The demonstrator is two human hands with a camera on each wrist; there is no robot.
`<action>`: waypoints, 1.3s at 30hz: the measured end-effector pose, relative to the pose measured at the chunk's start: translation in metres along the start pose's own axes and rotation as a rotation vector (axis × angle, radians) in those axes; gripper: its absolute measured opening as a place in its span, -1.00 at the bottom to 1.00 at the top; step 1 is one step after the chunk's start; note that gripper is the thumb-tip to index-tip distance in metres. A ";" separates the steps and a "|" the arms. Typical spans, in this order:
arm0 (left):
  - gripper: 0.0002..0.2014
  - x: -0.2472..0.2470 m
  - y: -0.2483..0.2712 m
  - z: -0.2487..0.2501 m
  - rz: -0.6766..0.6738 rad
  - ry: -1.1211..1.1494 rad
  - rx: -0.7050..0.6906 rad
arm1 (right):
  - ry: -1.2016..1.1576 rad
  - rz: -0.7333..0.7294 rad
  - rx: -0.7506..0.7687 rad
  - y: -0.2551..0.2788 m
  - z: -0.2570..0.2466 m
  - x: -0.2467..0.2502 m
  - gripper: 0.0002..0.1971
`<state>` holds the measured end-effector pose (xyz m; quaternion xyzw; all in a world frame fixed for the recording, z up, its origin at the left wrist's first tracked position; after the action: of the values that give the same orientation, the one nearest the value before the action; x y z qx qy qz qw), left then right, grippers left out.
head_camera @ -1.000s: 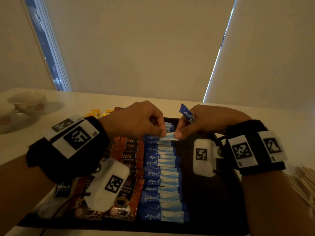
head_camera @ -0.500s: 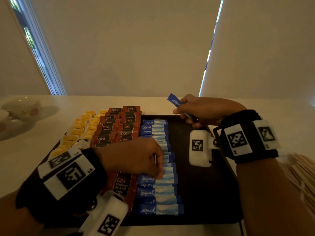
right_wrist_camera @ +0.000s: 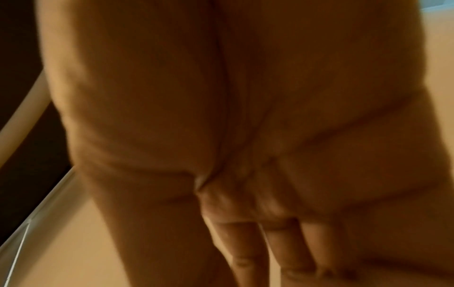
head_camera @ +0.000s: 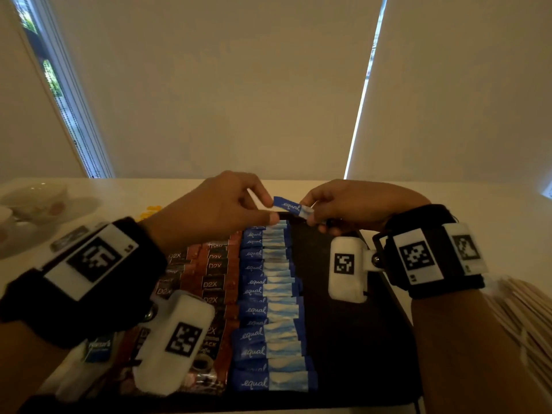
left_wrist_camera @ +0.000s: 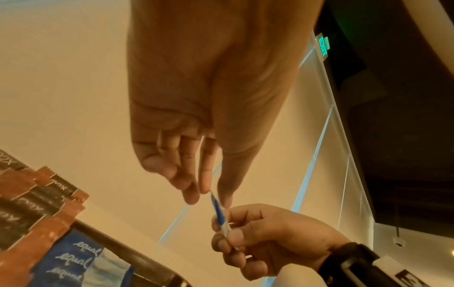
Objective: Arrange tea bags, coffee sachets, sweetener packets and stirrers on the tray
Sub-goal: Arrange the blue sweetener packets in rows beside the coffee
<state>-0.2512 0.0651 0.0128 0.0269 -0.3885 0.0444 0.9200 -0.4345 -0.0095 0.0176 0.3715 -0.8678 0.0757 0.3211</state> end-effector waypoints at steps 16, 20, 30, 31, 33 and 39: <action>-0.94 0.015 -0.024 0.006 0.011 0.064 -0.054 | -0.085 0.161 0.116 -0.003 0.004 0.008 -0.97; -0.90 0.039 -0.015 -0.006 0.166 0.112 -0.058 | 0.002 0.269 0.054 -0.010 0.011 0.005 -0.99; -0.92 0.095 -0.003 -0.063 0.280 0.379 0.018 | 0.329 0.228 -0.054 -0.094 0.017 0.004 -0.84; -0.92 0.100 -0.004 -0.066 0.288 0.372 0.012 | 0.328 0.225 -0.055 -0.101 0.020 0.003 -0.84; -0.92 0.108 -0.005 -0.073 0.291 0.392 0.015 | 0.320 0.213 -0.066 -0.112 0.027 0.001 -0.83; -0.30 0.124 -0.005 -0.091 0.258 0.450 -0.057 | 0.342 0.156 -0.065 -0.134 0.038 -0.009 -0.83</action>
<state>-0.0997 0.0757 0.0384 -0.0595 -0.1753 0.1554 0.9703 -0.3561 -0.1139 -0.0324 0.2744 -0.8286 0.1345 0.4691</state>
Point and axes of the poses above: each hand's wrist, its own y-axis away from the middle knuckle, its own x-axis out of the back of the hand, z = x × y, the point moved 1 cm from there along -y, towards the middle knuckle, and after that the axes turned 12 degrees about x, right-handed, at the moved point
